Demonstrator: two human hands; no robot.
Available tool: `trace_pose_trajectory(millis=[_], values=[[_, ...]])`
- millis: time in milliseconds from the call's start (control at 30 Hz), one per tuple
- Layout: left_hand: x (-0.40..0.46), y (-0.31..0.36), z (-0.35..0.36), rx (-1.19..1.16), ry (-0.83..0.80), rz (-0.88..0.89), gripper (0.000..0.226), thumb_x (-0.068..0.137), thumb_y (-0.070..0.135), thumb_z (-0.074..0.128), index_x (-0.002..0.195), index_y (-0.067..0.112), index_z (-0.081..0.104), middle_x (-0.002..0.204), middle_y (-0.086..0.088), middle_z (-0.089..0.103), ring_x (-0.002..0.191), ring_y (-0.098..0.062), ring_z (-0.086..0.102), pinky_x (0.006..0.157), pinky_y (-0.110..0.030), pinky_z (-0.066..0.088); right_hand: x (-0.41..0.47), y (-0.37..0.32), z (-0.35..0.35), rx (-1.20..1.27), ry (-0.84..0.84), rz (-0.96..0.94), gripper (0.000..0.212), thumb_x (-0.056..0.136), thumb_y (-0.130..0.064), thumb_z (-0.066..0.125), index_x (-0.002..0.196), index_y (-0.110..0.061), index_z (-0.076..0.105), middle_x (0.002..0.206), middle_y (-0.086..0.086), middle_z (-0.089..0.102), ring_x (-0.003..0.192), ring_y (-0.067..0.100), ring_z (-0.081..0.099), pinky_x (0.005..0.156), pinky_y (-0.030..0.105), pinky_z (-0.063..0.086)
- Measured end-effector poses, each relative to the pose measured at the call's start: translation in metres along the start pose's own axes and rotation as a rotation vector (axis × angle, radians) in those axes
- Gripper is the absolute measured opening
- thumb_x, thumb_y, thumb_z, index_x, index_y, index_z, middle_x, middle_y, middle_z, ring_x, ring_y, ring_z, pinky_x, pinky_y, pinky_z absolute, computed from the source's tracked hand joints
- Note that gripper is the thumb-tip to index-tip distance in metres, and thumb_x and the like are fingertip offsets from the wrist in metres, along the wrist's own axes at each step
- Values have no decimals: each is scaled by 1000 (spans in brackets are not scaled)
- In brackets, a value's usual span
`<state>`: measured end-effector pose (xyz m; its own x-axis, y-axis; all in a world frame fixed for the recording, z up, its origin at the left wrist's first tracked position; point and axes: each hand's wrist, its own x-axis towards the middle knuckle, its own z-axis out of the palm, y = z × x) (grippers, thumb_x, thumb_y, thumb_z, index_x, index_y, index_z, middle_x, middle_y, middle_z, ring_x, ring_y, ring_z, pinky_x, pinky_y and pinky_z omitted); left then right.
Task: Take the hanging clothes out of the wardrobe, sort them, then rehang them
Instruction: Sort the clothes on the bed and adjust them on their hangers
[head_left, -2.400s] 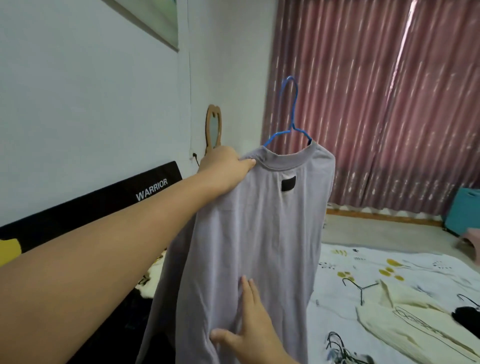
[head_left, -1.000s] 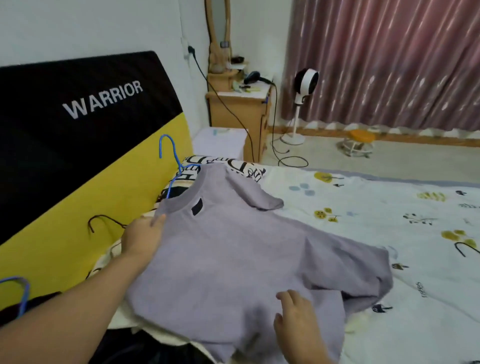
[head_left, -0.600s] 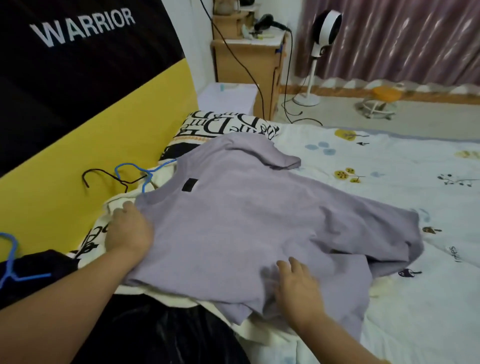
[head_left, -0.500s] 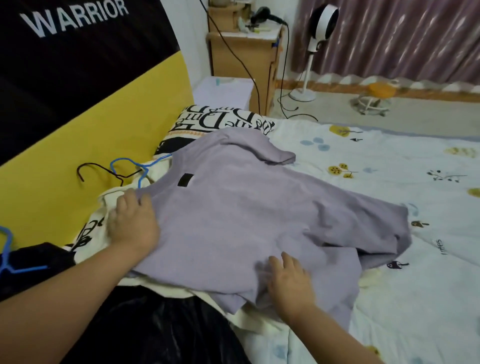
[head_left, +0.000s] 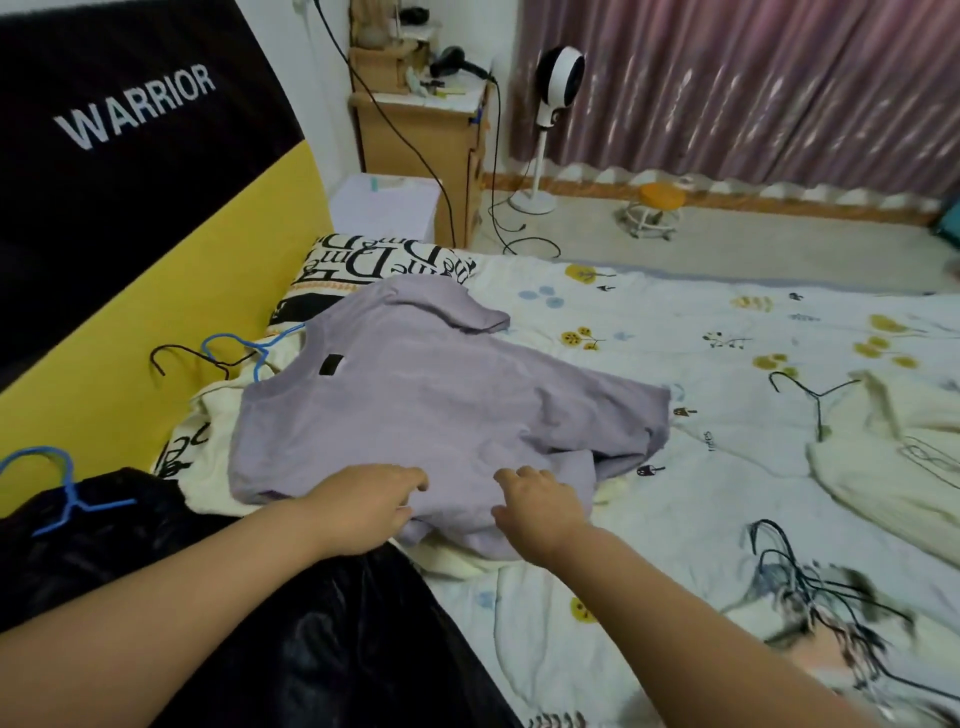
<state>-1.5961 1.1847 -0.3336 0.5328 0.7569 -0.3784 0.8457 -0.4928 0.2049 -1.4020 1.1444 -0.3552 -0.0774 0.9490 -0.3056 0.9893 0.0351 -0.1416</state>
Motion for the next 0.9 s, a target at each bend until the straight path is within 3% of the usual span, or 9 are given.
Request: trace_pose_trajectory(millis=[233, 467, 700, 900], values=[[-57, 73, -19, 50, 99, 118, 33, 95, 22, 39, 126, 23, 51, 124, -1, 58, 112, -20, 53, 88, -28, 39, -104, 13, -32, 11, -23, 21, 35, 98, -28, 39, 126, -9, 47, 128, 14, 53, 117, 31, 49, 92, 34, 39], [-92, 155, -27, 52, 72, 245, 32, 96, 26, 40, 126, 22, 50, 125, -1, 58, 112, -19, 53, 88, -29, 42, -211, 44, -39, 37, -57, 148, 34, 97, -23, 40, 126, -9, 48, 128, 14, 54, 116, 32, 50, 92, 36, 40], [-106, 258, 0, 30, 24, 372, 32, 98, 29, 40, 127, 23, 50, 123, 1, 58, 108, -18, 54, 76, -28, 38, -301, 103, -28, 18, -89, 290, 35, 97, -22, 39, 128, -7, 48, 129, 18, 53, 118, 34, 49, 95, 39, 41], [-99, 341, 55, -42, -31, 362, 31, 98, 28, 39, 127, 21, 49, 126, -1, 56, 112, -18, 52, 91, -30, 43, -354, 179, 3, 27, -126, 411, 36, 96, -20, 40, 128, -8, 48, 131, 17, 49, 121, 32, 46, 98, 37, 39]])
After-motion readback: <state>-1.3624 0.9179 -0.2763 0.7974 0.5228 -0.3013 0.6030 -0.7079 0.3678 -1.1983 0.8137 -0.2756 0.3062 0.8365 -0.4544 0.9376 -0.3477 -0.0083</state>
